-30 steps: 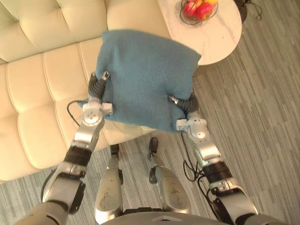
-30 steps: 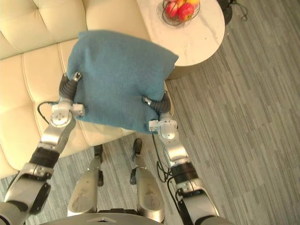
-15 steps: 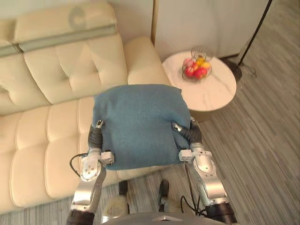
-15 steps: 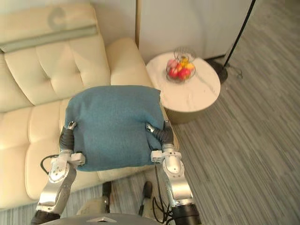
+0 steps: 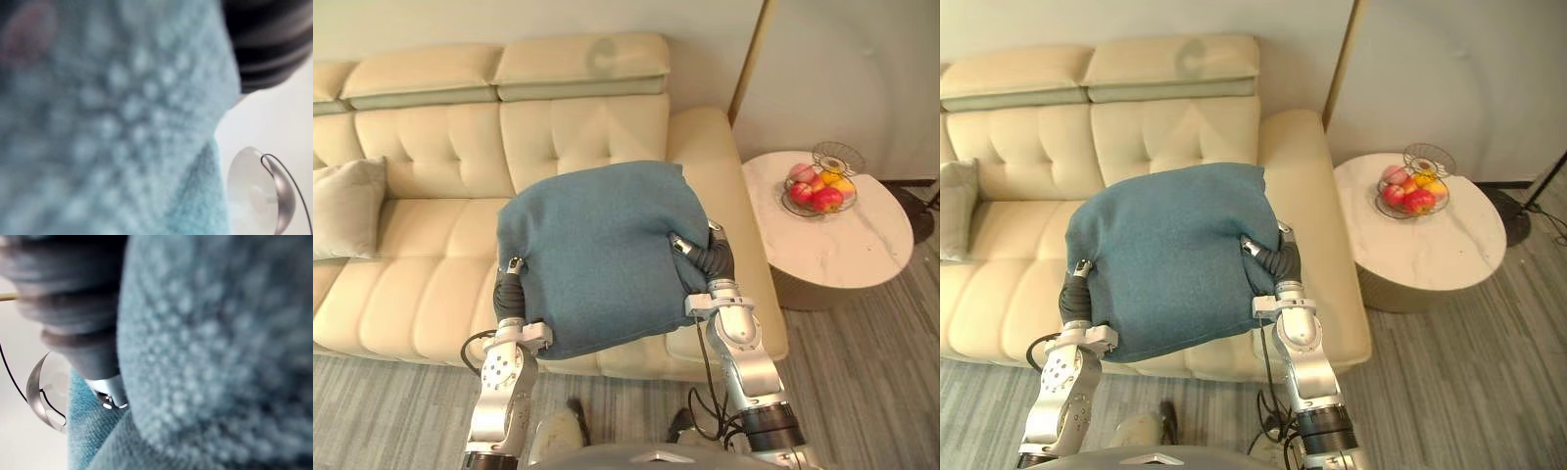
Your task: Pick up cushions and gather them together orderly.
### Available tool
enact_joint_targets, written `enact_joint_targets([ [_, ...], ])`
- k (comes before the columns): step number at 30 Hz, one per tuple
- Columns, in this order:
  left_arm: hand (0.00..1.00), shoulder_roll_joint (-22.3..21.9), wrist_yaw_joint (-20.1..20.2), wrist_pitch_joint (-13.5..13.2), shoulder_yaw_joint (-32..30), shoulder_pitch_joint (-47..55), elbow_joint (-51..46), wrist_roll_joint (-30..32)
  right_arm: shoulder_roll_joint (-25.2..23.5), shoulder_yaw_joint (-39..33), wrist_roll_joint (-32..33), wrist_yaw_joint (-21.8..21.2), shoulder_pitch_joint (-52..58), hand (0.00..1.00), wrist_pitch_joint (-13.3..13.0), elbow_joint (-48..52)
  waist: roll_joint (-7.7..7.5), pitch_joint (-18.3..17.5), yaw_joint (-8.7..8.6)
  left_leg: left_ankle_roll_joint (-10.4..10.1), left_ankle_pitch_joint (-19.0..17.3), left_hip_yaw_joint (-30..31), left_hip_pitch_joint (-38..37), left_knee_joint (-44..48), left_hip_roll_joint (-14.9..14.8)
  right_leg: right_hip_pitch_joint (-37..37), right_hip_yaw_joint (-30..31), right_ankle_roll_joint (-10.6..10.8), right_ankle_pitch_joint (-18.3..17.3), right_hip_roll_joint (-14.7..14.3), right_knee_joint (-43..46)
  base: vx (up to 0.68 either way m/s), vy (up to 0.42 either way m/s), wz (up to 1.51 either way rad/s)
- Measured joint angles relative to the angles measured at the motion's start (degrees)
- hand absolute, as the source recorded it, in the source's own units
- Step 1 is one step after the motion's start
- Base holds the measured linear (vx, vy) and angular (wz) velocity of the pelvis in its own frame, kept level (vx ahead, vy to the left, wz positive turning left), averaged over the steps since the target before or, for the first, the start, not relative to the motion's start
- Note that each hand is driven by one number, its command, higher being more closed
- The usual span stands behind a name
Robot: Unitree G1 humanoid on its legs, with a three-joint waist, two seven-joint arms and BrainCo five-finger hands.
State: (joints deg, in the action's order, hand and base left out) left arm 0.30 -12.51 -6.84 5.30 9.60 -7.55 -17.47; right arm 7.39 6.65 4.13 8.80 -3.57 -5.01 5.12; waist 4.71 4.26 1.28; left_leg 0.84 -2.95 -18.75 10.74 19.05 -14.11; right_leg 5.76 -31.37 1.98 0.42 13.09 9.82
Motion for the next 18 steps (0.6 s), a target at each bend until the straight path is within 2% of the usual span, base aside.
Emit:
enact_joint_targets([
  [1, 1.00, -0.1, 0.0, -0.4, 0.6, -1.5, 1.1, 0.0, 0.5, -0.6, 0.0, 0.1, -0.3, 1.00, -0.1, 0.0, 0.67, -0.4, -0.58, -1.9, -0.4, -1.9, -0.6, -1.8, -0.3, 0.1, -1.2, 1.0, 0.6, 0.9, 0.3, -0.06, 0.405, 0.92],
  [2, 1.00, 0.0, 0.0, -0.7, 0.9, -3.6, 2.4, 0.0, 0.0, -1.5, 0.0, 0.1, -0.5, 1.00, -0.1, -0.1, 0.19, -0.6, -1.25, -4.7, -0.4, -2.6, -0.8, -4.0, 1.3, -0.3, -2.7, 2.2, 1.7, 1.9, -0.1, -0.09, 0.468, 0.98],
  [3, 1.00, 1.7, 0.0, -0.9, 0.9, -4.5, 3.4, -0.4, -0.8, -1.6, 0.0, 0.0, -0.4, 1.00, -0.1, -0.3, -1.96, -0.8, -1.92, -4.2, 1.2, -1.3, -1.1, -6.8, 4.3, -1.1, -4.0, 2.1, 3.5, 3.6, -2.0, -0.08, 0.377, 0.81],
  [4, 1.00, 2.4, 0.0, -1.0, 0.9, -4.5, 3.9, -0.5, -1.2, -1.6, 0.0, -0.1, -0.4, 1.00, -0.1, -0.4, -2.59, -1.0, -2.03, -4.1, 1.9, -1.0, -1.5, -8.1, 5.4, -1.5, -4.1, 1.9, 4.0, 4.0, -2.8, -0.06, 0.325, 0.77],
  [5, 1.00, 3.2, 0.0, -0.9, 0.9, -4.0, 4.9, -0.5, -2.2, -1.7, 0.0, -0.5, -0.4, 1.00, -0.2, -1.3, -3.68, -1.4, -2.18, -3.2, 3.3, 0.1, -2.4, -10.8, 7.8, -2.6, -4.1, 1.7, 5.8, 5.3, -4.0, -0.04, 0.241, 0.57],
  [7, 1.00, 3.2, 0.1, -1.0, 0.8, -3.1, 4.9, -0.4, -3.1, -1.9, 0.0, -0.9, 0.0, 1.00, -0.3, -2.4, -4.09, -1.4, -1.30, -2.3, 3.8, 0.3, -2.6, -11.6, 10.0, -2.6, -3.9, 1.7, 7.1, 7.5, -3.0, -0.05, 0.220, 0.41],
  [9, 1.00, 3.0, 0.4, -0.9, 0.7, -2.5, 5.0, -0.2, -3.5, -2.0, 0.0, -1.3, 0.3, 1.00, -0.3, -3.8, -4.06, -1.2, -0.88, -1.2, 2.9, 0.2, -1.4, -10.9, 11.9, -0.9, -3.0, 1.2, 6.7, 10.3, -0.1, -0.11, 0.205, 0.20],
  [10, 1.00, 3.0, 0.5, -0.9, 0.8, -2.1, 5.0, 0.1, -3.7, -2.2, 0.0, -1.4, 0.9, 1.00, -0.2, -4.5, -4.26, -0.8, -1.03, 0.1, 2.0, 0.6, -0.6, -10.0, 13.0, 0.4, 1.3, -1.4, 5.7, 11.4, 2.7, -0.14, 0.184, 0.27],
  [12, 1.00, 3.1, 0.9, -0.8, 0.8, -1.8, 5.1, 0.3, -4.1, -2.6, 0.0, -2.0, 2.0, 1.00, -0.2, -4.5, -4.71, 1.1, -1.88, 0.5, 1.8, 2.1, -1.6, -9.9, 14.2, 0.9, 11.3, -6.5, 2.6, 10.3, 7.0, -0.10, 0.117, 0.46],
  [13, 1.00, 3.4, 1.0, -0.8, 0.7, -1.8, 5.2, 0.3, -4.6, -2.6, 0.0, -2.2, 2.6, 1.00, -0.2, -4.5, -5.29, 1.9, -2.54, 0.6, 1.8, 4.1, -2.1, -11.1, 14.5, 1.9, 18.1, -6.6, -2.2, 7.6, 8.5, -0.04, 0.022, 0.71],
  [14, 1.00, 4.1, 1.6, -0.8, 0.2, -2.1, 5.5, 0.3, -5.5, -2.6, 0.0, -2.5, 2.6, 1.00, -0.3, -4.4, -8.64, 2.0, -3.42, 1.5, 0.5, 3.6, -1.7, -10.8, 17.1, 2.4, 22.4, -5.5, -8.8, 4.7, 6.5, 0.01, 0.032, 0.82],
  [15, 1.00, 3.8, 1.9, -0.6, 0.1, -2.5, 6.0, 0.3, -4.9, -2.9, 0.0, -2.6, 2.6, 1.00, -0.4, -4.1, -8.39, 2.4, -4.43, 2.0, -1.3, 2.9, 0.8, -4.0, 16.4, 2.3, 22.3, -2.4, -10.6, 4.8, 7.3, 0.06, 0.022, 0.70],
  [16, 1.00, 2.7, 2.3, -0.4, 0.2, -2.3, 6.0, 0.4, -3.7, -3.1, 0.0, -2.6, 2.7, 1.00, -0.4, -4.0, -6.64, 3.3, -4.53, 2.8, -5.7, 3.4, 0.6, 1.1, 14.7, 2.5, 22.6, -0.9, -10.6, 3.6, 10.3, 0.05, 0.107, 0.33],
  [17, 1.00, 3.0, 2.6, 0.1, 0.0, -2.4, 6.5, 0.6, -4.2, -2.9, 0.0, -2.6, 2.7, 1.00, -0.4, -5.5, -7.80, 4.8, -4.08, 2.5, -6.1, 3.2, -0.8, 0.8, 15.3, 4.5, 24.1, 0.2, -10.8, 4.5, 14.6, -0.01, 0.078, -0.10],
  [18, 1.00, 3.4, 2.6, 0.4, -0.4, -2.3, 6.5, 0.8, -4.4, -2.7, 0.0, -2.8, 2.7, 1.00, -0.2, -6.2, -7.49, 4.9, -3.78, 2.6, -6.1, 3.2, -0.8, -0.3, 14.7, 7.0, 22.1, 0.5, -10.9, 2.9, 14.6, -0.03, 0.057, -0.28],
])
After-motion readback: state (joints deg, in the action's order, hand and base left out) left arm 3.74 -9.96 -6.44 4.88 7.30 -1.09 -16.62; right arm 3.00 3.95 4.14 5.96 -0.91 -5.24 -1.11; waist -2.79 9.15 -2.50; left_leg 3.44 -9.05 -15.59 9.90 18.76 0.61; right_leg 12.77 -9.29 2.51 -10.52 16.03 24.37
